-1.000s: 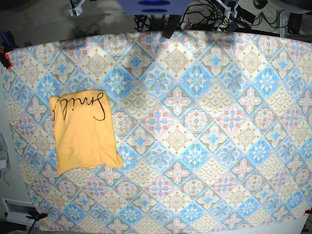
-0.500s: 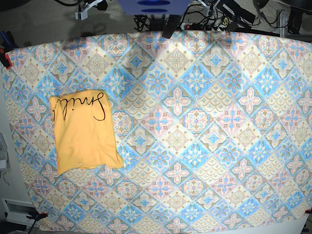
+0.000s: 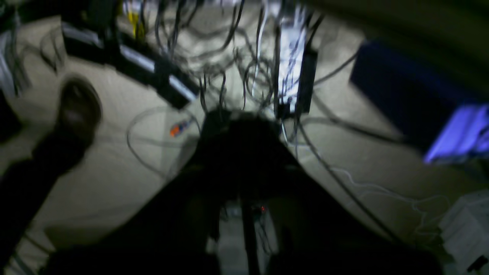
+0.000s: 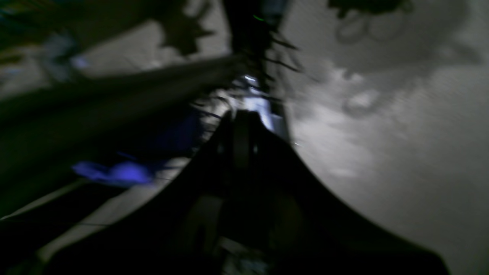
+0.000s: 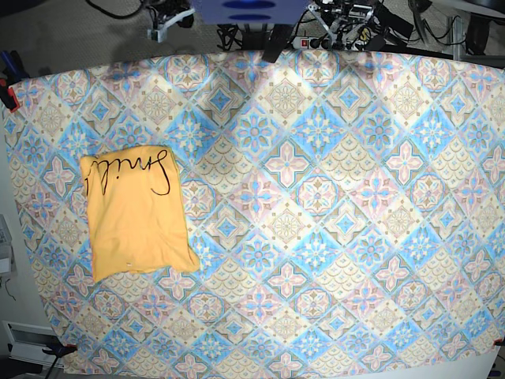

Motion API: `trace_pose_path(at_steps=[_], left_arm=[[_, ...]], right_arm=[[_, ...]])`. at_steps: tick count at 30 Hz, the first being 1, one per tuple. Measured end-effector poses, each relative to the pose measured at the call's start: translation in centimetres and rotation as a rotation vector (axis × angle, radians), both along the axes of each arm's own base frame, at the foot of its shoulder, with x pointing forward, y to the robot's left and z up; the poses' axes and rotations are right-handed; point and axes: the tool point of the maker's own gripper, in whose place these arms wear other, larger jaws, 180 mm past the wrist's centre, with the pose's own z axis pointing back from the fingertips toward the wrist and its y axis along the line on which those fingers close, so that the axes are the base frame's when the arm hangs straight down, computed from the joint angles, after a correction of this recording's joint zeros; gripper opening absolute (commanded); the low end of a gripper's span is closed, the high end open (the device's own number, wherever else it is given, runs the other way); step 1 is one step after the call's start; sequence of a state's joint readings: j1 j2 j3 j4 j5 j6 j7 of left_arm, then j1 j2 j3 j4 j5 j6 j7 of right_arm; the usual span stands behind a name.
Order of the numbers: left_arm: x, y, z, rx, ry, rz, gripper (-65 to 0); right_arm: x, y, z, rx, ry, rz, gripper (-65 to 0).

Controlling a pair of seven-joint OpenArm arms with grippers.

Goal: Fold the T-shirt properly

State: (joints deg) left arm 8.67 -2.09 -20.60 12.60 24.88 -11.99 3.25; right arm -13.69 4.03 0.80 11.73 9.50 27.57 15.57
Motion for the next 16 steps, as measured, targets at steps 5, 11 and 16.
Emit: trace_pose_path(at_steps=[5,11,16], left_arm=[[-0.5,0.5,0.0,0.013,0.017,-0.057,-65.0],[0.7,0.2,-0.1,0.009,-0.003,-0.060,-65.0],[0.5,0.2,0.0,0.009,0.000,-0.060,-65.0]], right_arm=[[0.6,2.2,-0.1,0.024,0.002,-0.009,-65.0],[2.1,5.1,0.1,0.069,-0.029,-0.022,-65.0],[1.9,6.6,0.3,0.095,-0.025,-0.018,-65.0]])
